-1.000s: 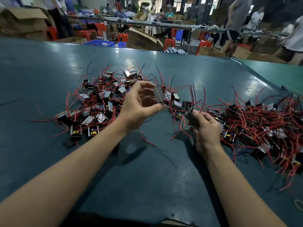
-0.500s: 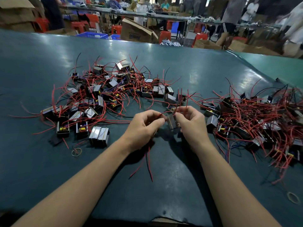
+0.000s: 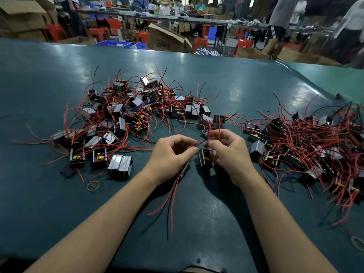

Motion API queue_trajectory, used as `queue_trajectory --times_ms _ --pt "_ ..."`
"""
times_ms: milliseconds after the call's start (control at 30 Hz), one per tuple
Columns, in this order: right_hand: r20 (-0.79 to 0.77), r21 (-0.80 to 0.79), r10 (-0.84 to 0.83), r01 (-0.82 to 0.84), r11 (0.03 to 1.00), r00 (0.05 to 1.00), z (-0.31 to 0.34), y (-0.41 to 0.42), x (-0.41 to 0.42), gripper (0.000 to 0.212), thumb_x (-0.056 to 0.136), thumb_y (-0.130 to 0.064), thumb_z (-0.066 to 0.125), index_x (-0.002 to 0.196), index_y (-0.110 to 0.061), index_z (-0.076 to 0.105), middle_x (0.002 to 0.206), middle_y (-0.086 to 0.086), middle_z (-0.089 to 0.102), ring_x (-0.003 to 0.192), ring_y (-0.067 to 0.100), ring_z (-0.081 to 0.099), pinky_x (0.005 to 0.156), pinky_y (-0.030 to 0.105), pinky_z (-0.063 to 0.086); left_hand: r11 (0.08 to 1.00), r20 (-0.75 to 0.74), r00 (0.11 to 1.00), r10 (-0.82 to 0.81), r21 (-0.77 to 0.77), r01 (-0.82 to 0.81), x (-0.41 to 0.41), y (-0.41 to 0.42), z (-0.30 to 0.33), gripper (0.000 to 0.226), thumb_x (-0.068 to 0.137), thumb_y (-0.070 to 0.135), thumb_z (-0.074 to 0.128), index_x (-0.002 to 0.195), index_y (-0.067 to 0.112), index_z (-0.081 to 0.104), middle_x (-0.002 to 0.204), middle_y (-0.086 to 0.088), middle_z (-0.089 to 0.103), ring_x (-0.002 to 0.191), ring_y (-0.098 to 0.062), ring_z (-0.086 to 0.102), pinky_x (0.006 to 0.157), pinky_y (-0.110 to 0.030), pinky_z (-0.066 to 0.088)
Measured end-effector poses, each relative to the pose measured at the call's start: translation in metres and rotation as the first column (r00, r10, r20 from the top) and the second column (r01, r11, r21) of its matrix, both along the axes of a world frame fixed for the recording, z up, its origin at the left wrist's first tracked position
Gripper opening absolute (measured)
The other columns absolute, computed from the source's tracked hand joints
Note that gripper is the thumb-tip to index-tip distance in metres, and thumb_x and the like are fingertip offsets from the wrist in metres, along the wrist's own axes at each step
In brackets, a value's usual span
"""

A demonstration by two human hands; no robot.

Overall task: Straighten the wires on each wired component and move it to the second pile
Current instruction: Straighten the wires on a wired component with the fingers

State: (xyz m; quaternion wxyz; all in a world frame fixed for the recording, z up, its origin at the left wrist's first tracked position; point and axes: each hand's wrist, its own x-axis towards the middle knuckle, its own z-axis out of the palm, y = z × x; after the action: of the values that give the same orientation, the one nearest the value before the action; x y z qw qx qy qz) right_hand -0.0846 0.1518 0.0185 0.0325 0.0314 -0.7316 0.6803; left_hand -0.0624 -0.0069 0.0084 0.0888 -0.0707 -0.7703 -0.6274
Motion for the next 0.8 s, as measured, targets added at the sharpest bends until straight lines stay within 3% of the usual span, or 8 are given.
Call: queue_trajectory --times_ms 133,233,300,433,500,600,800 --pt "-0.003 -0.052 0.049 -0.049 0.997 0.999 0.002 0.001 0.001 0.022 0.091 0.003 0.056 0.091 -0.018 0.064 0.078 0.007 0.068 0.048 -0.002 0.053 0.041 0.012 0.038 0.992 0.009 0.992 0.123 0.014 -0.123 -0.002 0.002 0.000 0.009 0.088 0.003 0.068 0.096 0.005 0.071 0.081 -0.005 0.070 0.065 -0.006 0.062 0.067 -0.018 0.051" --pt "-0.030 0.000 0.079 -0.079 0.997 0.996 0.000 -0.001 0.001 0.020 0.089 0.000 0.063 0.089 -0.020 0.065 0.074 0.003 0.067 0.050 0.005 0.053 0.040 0.014 0.036 0.951 0.080 0.978 0.190 0.233 -0.204 -0.003 0.004 0.005 0.004 0.095 0.005 0.057 0.098 0.006 0.060 0.083 -0.007 0.066 0.061 -0.004 0.064 0.064 -0.020 0.053" --pt "-0.058 0.051 0.099 -0.096 0.994 0.993 -0.002 -0.004 0.002 0.018 0.088 -0.002 0.066 0.084 -0.019 0.066 0.071 0.002 0.064 0.050 0.007 0.051 0.041 0.016 0.037 0.921 0.106 0.982 0.156 0.342 -0.184 -0.004 0.006 0.007 0.003 0.099 0.007 0.050 0.098 0.008 0.053 0.087 -0.010 0.068 0.071 -0.009 0.067 0.070 -0.023 0.056" --pt "-0.095 0.050 0.090 -0.086 0.995 0.991 -0.006 -0.011 0.003 0.019 0.087 0.002 0.066 0.082 -0.016 0.063 0.069 0.002 0.062 0.048 0.008 0.053 0.041 0.022 0.044 0.956 0.073 0.992 0.104 0.267 -0.120 -0.003 0.008 0.005 0.011 0.094 0.005 0.060 0.104 0.007 0.055 0.100 -0.019 0.069 0.092 -0.026 0.068 0.087 -0.033 0.054" --pt "-0.104 0.028 0.077 -0.075 0.997 0.992 -0.005 -0.012 0.003 0.019 0.086 0.002 0.067 0.080 -0.016 0.062 0.065 -0.002 0.062 0.049 0.010 0.054 0.044 0.023 0.046 0.965 0.063 0.995 0.075 0.248 -0.089 -0.003 0.008 0.003 0.024 0.087 -0.002 0.066 0.109 0.004 0.059 0.091 -0.011 0.070 0.085 -0.019 0.069 0.084 -0.029 0.056" --pt "-0.124 0.001 0.091 -0.091 0.996 0.988 -0.005 -0.009 0.003 0.018 0.084 0.001 0.070 0.079 -0.015 0.064 0.065 -0.004 0.064 0.058 0.013 0.059 0.048 0.024 0.049 0.961 0.063 0.996 0.056 0.266 -0.071 -0.004 0.007 0.002 0.024 0.084 -0.006 0.068 0.106 0.004 0.065 0.082 -0.003 0.070 0.072 -0.004 0.067 0.073 -0.016 0.054" --pt "-0.062 -0.172 0.174 -0.182 0.968 0.983 -0.004 -0.004 0.002 0.022 0.083 0.011 0.065 0.078 -0.010 0.062 0.071 0.001 0.065 0.069 0.015 0.065 0.060 0.032 0.059 0.974 0.081 0.997 0.017 0.224 -0.034 -0.004 0.009 0.003 0.020 0.088 0.002 0.066 0.108 -0.002 0.067 0.087 -0.006 0.070 0.073 -0.005 0.065 0.071 -0.016 0.054"
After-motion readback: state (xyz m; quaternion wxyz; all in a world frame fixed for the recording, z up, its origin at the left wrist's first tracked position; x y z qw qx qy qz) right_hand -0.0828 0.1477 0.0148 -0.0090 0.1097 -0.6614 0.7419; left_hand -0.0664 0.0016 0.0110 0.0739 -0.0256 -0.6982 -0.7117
